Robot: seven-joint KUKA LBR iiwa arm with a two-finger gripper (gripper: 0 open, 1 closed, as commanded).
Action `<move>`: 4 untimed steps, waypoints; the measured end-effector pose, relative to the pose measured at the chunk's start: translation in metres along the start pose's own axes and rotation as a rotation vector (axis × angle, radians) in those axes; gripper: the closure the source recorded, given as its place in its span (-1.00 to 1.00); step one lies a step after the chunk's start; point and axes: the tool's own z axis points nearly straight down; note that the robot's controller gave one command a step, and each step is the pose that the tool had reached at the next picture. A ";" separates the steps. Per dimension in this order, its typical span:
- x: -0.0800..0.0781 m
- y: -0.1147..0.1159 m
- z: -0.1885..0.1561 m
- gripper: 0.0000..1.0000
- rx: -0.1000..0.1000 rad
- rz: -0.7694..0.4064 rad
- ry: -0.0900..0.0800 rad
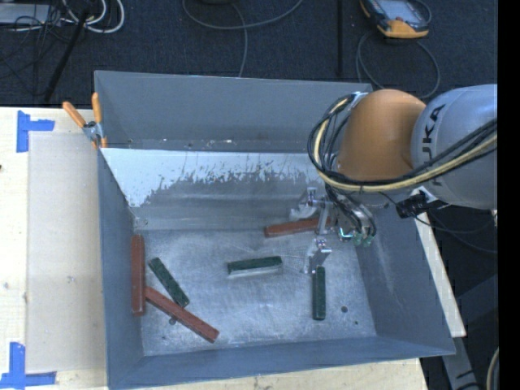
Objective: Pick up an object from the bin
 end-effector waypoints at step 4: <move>-0.017 0.028 0.065 -1.00 0.000 0.012 -0.014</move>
Offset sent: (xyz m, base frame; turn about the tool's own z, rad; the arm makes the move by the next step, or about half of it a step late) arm 0.0121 0.0281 -0.0738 0.0119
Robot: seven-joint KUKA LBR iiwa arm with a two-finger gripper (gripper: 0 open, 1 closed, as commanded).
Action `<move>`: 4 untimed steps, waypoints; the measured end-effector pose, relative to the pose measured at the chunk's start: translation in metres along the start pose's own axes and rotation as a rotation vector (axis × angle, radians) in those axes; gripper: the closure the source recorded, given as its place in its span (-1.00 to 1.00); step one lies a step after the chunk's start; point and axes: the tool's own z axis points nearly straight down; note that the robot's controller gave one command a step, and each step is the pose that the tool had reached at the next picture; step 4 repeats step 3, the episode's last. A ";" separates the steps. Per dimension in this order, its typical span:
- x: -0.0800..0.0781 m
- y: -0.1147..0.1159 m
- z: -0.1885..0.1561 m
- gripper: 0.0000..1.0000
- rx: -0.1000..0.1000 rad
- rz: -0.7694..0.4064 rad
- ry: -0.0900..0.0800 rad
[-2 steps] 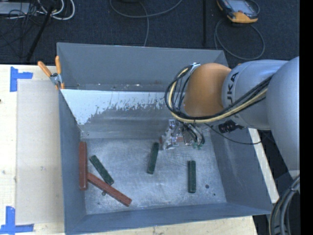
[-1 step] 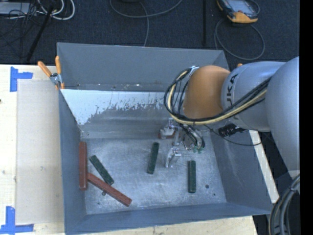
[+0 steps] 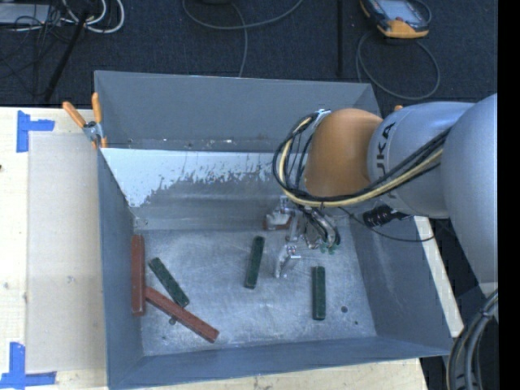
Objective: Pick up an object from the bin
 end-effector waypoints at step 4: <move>0.013 0.088 -0.174 1.00 -0.001 -0.389 -0.004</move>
Offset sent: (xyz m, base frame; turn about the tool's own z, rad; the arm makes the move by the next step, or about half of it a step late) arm 0.0000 0.0000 0.0000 0.0000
